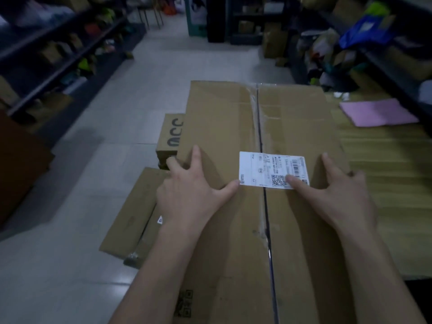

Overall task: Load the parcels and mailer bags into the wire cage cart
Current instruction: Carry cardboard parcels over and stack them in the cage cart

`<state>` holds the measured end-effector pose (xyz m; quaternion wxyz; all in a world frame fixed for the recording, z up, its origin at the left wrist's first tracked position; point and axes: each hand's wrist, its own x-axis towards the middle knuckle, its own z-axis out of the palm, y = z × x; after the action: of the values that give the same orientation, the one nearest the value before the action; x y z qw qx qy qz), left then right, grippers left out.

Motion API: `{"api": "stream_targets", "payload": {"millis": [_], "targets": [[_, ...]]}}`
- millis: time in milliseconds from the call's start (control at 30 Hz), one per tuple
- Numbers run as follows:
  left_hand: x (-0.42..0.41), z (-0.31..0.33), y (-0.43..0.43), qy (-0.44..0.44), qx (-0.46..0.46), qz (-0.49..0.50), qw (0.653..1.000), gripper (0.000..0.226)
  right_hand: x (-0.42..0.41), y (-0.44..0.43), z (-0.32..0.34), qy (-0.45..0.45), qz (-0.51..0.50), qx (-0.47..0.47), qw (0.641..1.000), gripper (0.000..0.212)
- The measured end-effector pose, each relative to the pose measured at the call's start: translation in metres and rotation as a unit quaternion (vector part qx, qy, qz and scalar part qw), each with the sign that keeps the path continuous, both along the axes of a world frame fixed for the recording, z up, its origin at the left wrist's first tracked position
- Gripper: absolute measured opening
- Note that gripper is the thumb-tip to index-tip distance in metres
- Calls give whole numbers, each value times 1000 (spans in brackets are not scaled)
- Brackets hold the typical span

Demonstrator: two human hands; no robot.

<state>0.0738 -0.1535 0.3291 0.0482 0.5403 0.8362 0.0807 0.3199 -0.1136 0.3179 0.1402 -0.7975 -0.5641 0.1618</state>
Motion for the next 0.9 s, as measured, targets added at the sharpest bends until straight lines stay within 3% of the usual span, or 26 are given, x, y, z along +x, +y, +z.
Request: {"api": "stream_targets", "payload": {"millis": [233,467,733,900], "targets": [[27,53,-30,-11,23,-89,996,117,31,-71,61,-24,-67,52,996,108],[91,73,-31,-40,62,-219,973,115,87,-139,78,-48,-195,62,978,108],[236,81,-63,-70,47,-399,913,114,193,-254,81,-37,-383,73,920,117],[334,83,-107,-88,23,-488,868,112,258,-341,79,-44,-479,80,873,108]]}}
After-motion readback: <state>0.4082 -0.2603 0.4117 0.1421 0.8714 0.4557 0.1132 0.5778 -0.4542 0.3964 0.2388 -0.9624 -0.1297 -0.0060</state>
